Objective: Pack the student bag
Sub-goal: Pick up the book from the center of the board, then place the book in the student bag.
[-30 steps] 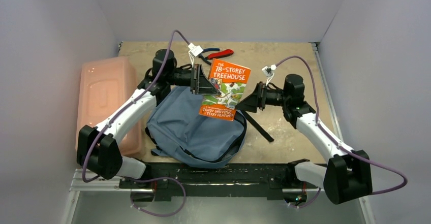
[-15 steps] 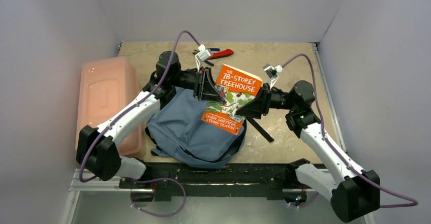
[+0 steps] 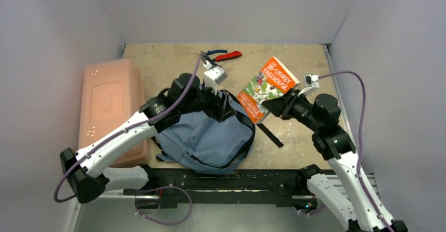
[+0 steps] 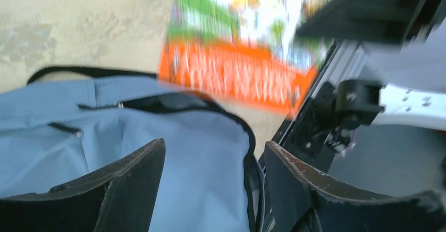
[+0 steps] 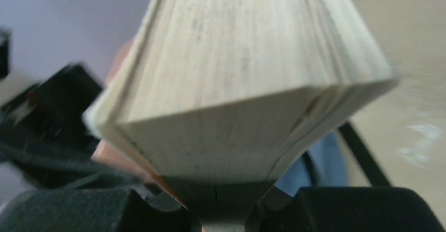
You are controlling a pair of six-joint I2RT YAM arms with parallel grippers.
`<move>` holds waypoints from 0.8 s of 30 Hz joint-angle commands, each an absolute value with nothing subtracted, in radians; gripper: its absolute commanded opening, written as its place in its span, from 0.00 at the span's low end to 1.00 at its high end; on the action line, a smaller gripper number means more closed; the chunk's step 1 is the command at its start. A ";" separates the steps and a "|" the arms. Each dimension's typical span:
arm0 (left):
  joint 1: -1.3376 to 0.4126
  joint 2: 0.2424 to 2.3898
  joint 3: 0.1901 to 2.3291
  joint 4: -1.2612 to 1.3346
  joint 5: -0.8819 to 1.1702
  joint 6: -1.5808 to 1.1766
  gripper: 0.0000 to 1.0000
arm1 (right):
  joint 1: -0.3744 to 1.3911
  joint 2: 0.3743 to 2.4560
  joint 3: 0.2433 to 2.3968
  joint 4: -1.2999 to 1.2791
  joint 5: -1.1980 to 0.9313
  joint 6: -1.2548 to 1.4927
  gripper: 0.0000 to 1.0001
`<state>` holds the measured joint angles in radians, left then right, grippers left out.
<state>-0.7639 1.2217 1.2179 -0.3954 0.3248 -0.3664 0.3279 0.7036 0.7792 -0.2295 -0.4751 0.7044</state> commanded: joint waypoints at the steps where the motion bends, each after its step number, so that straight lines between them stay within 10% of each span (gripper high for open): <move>1: -0.976 1.180 1.134 -0.487 -0.062 -0.241 0.70 | 0.320 0.607 0.908 -0.583 0.074 0.590 0.00; 16: -1.253 1.663 1.307 -0.570 -0.361 -0.243 0.74 | 0.318 0.382 0.920 -0.771 0.002 0.624 0.00; 24: -1.232 1.632 1.328 -0.645 -0.609 -0.278 0.15 | 0.320 0.411 0.925 -0.836 -0.165 0.624 0.00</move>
<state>-1.2556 1.6829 1.2823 -0.6170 -0.4335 -0.2749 0.3180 0.3931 0.8886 -0.8829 -0.0547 0.6178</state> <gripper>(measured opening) 0.277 0.302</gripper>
